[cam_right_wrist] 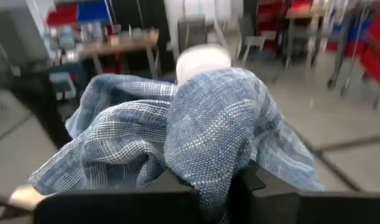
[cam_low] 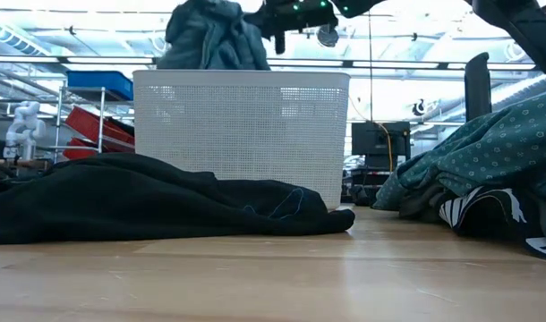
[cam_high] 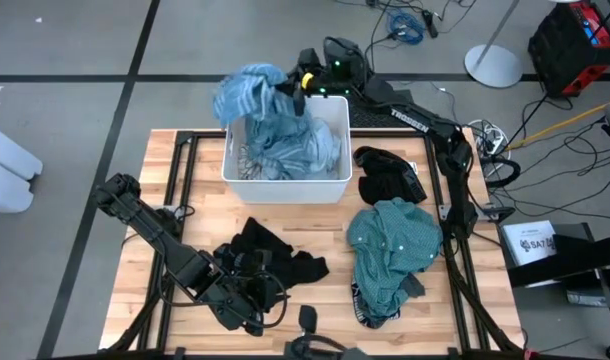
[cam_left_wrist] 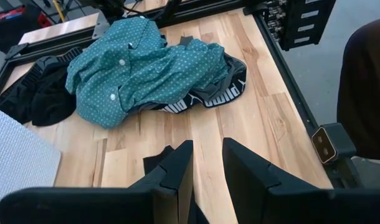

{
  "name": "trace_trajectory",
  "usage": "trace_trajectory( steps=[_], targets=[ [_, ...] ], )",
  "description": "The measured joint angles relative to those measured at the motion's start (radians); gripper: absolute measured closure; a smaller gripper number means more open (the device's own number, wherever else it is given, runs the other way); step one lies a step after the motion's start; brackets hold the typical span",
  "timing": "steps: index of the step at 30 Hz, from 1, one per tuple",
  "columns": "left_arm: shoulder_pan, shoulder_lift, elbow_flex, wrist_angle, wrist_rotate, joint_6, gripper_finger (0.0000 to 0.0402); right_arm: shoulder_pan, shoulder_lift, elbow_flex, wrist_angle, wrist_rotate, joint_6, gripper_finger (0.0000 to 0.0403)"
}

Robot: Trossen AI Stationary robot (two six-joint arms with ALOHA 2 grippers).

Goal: Sort clothes
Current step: Put the blue striped shirt into the white bin

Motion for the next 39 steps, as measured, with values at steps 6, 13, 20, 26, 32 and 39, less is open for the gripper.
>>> trace_trajectory(
  steps=[6,13,20,26,32,39],
  targets=[
    [0.000,0.000,0.000,0.000,0.000,0.000,0.0306,-0.057,-0.009,0.000,-0.291,-0.098,-0.039,0.0382],
    [0.000,0.000,0.000,0.000,0.000,0.000,0.0306,-0.083,-0.009,0.000,-0.642,-0.004,-0.246,0.0382],
    [0.001,0.000,0.000,0.000,0.000,0.004,0.0306,-0.048,0.005,0.001,-0.756,0.121,-0.373,0.0382],
    [0.003,0.000,0.000,-0.001,0.000,0.004,0.0306,-0.008,0.066,0.001,-0.842,0.144,-0.424,0.0382],
    [0.007,0.000,0.000,-0.003,0.000,0.003,0.0306,0.022,0.154,0.001,-0.970,0.295,-0.478,0.0382],
    [0.006,0.000,0.000,-0.009,0.000,0.002,0.0306,0.050,0.203,0.001,-1.145,0.393,-0.542,0.0382]
  ],
)
